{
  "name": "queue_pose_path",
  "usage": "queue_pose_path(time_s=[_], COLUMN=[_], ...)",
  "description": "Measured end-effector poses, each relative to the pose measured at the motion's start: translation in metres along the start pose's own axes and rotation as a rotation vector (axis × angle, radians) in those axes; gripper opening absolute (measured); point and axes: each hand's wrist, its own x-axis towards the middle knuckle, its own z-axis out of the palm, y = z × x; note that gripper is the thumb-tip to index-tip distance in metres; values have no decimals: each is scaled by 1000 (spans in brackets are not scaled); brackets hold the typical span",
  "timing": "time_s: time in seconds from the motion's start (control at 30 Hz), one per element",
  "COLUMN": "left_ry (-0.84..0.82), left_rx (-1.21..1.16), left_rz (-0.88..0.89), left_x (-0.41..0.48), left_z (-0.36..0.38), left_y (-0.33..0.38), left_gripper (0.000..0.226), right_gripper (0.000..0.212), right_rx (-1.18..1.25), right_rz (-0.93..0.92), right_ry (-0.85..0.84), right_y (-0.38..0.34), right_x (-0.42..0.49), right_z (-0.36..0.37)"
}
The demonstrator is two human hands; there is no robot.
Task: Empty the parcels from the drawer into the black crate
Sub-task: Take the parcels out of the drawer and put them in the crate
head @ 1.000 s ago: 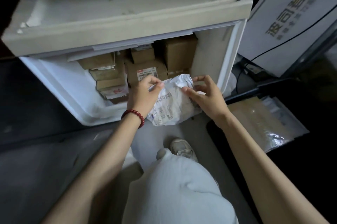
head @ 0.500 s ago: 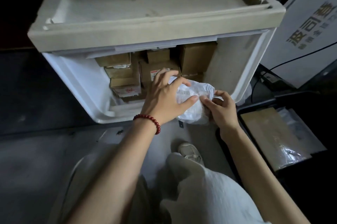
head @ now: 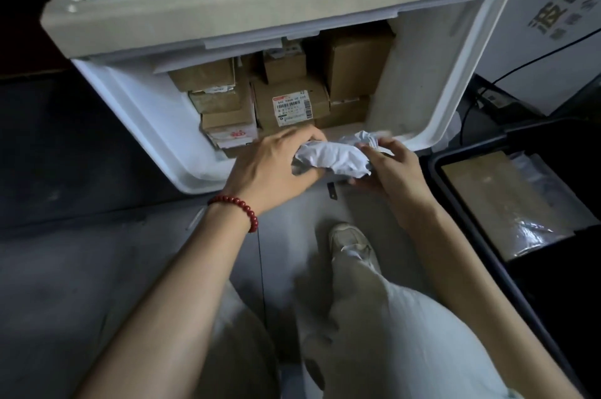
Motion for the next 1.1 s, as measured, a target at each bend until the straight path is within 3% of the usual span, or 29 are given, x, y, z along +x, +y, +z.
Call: queue_pose_path(time_s=[0.3, 0.57, 0.7, 0.87, 0.97, 1.1], left_ry=[35, -10, -31, -27, -16, 43], left_rx=[-257, -163, -153, -160, -189, -13], left_rz=[-245, -349, -364, -352, -295, -97], left_x=[7, 21, 20, 16, 13, 11], left_z=[7, 13, 10, 6, 7, 6], left_y=[-19, -15, -15, -17, -16, -18], left_gripper=[21, 34, 36, 39, 39, 57], right_gripper=[42, 67, 59, 30, 17, 25], right_rx=[-141, -423, -508, -400, -294, -115], right_rz=[-53, -276, -368, -274, -200, -62], right_ry=[12, 88, 33, -103, -77, 98], right_y=[12, 19, 16, 20, 22, 21], right_x=[-5, -8, -7, -7, -5, 0], right_z=[16, 13, 13, 19, 22, 20])
